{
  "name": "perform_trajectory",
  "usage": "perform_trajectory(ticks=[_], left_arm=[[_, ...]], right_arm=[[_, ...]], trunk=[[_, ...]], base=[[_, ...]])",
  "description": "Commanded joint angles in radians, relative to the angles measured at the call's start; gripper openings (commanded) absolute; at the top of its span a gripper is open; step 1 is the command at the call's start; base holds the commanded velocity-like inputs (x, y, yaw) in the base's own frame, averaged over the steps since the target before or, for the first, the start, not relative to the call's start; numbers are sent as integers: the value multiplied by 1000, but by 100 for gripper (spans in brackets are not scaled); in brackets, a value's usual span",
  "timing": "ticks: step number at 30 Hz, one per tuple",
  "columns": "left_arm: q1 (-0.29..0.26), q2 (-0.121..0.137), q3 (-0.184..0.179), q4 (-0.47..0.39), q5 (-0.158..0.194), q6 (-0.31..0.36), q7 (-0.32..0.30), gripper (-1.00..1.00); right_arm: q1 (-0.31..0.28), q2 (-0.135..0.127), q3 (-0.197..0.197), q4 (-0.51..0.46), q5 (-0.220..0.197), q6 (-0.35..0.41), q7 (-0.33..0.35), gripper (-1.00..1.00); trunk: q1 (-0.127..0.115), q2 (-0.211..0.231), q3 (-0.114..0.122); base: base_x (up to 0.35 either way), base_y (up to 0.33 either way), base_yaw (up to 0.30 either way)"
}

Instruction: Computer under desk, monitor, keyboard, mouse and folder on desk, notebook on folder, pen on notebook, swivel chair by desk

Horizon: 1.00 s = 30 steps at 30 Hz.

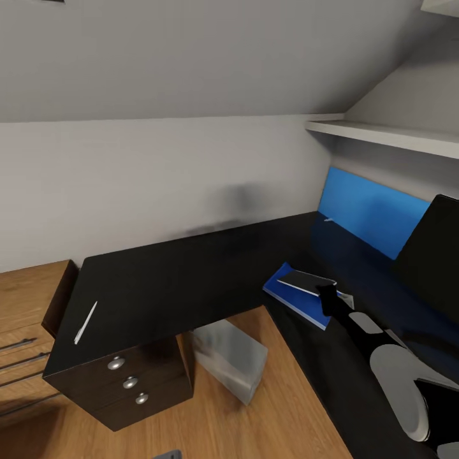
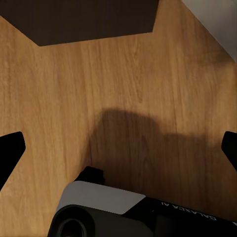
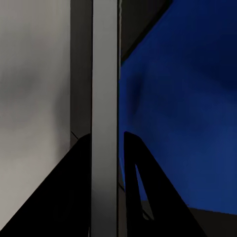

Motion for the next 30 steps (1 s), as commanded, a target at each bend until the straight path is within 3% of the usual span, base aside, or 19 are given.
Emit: perform_trajectory(ticks=[1,6,11,30], left_arm=[[-1,1,-5,-2,5,2,8,100],[-1,1,-5,-2,5,2,8,100],[-1,1,-6,-2,4,2,8,100],[-1,1,-7,-3,3,1,8,100]], right_arm=[[-1,0,-6,1,-6,7,5,-100],[-1,1,-6,1,-8,8,11,-100],[-1,21,-3,-1,-5,12,12,-100],[-1,22,-1,-1,-3,16,8,-100]], trunk=[[0,-1,-1],[0,-1,-1],[0,-1,-1],[0,-1,-1]], base=[[1,0,0],[0,0,0],[0,0,0],[45,-35,0]])
